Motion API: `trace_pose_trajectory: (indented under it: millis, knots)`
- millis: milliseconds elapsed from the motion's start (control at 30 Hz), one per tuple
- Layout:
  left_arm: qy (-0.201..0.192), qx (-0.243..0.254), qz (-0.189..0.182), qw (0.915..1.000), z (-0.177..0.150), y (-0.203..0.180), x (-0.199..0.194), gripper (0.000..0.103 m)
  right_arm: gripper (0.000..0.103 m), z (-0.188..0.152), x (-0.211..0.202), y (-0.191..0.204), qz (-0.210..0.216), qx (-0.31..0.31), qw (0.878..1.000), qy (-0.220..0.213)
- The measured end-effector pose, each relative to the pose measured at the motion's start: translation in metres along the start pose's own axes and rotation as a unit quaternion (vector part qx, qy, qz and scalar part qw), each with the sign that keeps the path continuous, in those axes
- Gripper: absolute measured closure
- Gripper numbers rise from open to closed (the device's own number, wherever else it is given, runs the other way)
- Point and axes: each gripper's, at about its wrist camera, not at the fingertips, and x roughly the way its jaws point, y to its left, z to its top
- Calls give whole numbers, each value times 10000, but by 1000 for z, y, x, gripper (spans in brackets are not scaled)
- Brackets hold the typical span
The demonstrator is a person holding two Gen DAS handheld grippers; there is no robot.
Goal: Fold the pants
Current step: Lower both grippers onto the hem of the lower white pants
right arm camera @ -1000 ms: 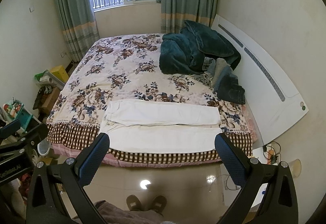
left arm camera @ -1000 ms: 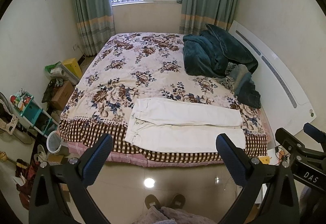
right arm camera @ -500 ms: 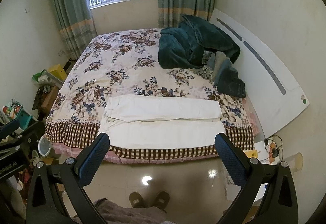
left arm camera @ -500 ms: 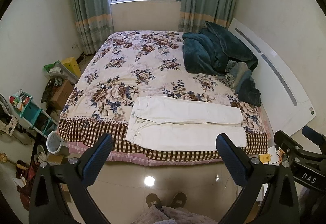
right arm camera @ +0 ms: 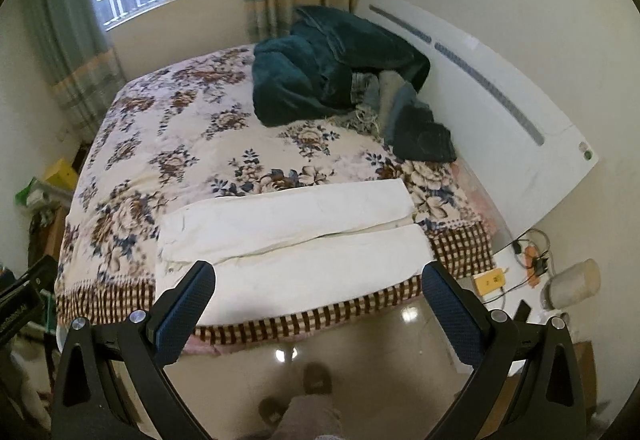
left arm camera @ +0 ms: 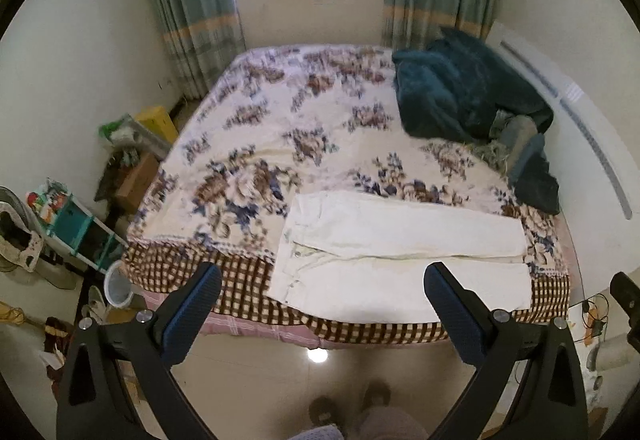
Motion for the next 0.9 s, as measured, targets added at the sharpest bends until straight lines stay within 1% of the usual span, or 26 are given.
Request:
trace_pose_trajectory:
  millis: [67,100,200,267,333,367,400,433,467,533,600,667,700,767,800,867,900]
  knots:
    - [184,-75,71,9998,12,-4,30,0,0,18,42,-7,-8,149,9997,179]
    - [305,-122,64,9994,20,-8,49,0,0,30,70,-12,14,259,9992,288]
    - [691,-329,206,9969,45,-19,108,0,0,65,160,-34,42,589,9958,693]
    - [999,-555,335,9929,61,-26,152,0,0,88,222,-49,109,836,9913,1007]
    - [1357,-885,510,9855,79,-31,208,0,0,111,298,-67,146,1022,9852,1366]
    - [1543,-1075,606,9803,87,-31,237,0,0,121,333,-74,156,1076,9828,1493]
    - [1695,-1235,655,9756,92,-31,260,0,0,133,376,-84,149,1149,9790,1680]
    - [1889,-1456,680,9688,97,-32,288,0,0,143,412,-91,121,1227,9751,1842]
    - [2072,-1664,712,9614,100,-33,316,0,0,153,450,-98,103,1300,9719,1961]
    - [2444,-2103,737,9437,101,-36,374,0,0,167,520,-112,-67,1429,9659,2159]
    - [2751,-2396,773,9279,102,-40,430,0,0,176,589,-127,-173,1620,9579,2365]
    - [2994,-2588,858,9143,102,-46,486,0,0,177,640,-139,-258,1815,9484,2587]
    - [3083,-2655,917,9089,102,-49,511,0,0,177,672,-147,-283,1977,9418,2704]
    - [3215,-2817,996,8985,103,-50,556,0,0,173,710,-158,-332,2184,9336,2823]
    - [3280,-2897,1031,8932,103,-50,579,0,0,168,735,-165,-393,2300,9275,2921]
    - [3402,-3042,1041,8837,106,-51,618,0,0,158,768,-172,-446,2513,9158,3102]
    - [3475,-3103,1057,8785,105,-50,637,0,0,152,789,-178,-467,2667,9070,3225]
